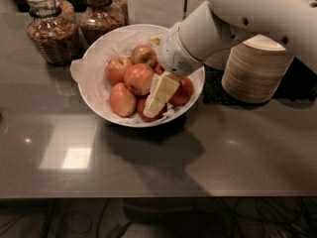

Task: Pick apple from white bowl

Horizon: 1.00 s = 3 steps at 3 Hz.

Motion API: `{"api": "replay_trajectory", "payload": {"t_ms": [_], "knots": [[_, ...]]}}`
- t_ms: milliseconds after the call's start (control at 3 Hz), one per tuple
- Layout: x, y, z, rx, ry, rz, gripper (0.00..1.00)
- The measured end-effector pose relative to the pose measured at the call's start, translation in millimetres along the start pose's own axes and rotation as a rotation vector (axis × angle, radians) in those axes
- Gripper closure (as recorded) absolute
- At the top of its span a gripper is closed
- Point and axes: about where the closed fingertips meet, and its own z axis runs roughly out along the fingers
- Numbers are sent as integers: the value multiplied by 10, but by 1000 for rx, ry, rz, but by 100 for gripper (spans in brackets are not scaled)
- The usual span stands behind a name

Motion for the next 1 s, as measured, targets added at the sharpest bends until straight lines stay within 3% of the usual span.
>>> {"api": "replay_trajectory", "payload": {"t_ms": [333,1000], "knots": [[20,7,54,-1,-36,26,0],[19,7,54,-1,-36,26,43]]}}
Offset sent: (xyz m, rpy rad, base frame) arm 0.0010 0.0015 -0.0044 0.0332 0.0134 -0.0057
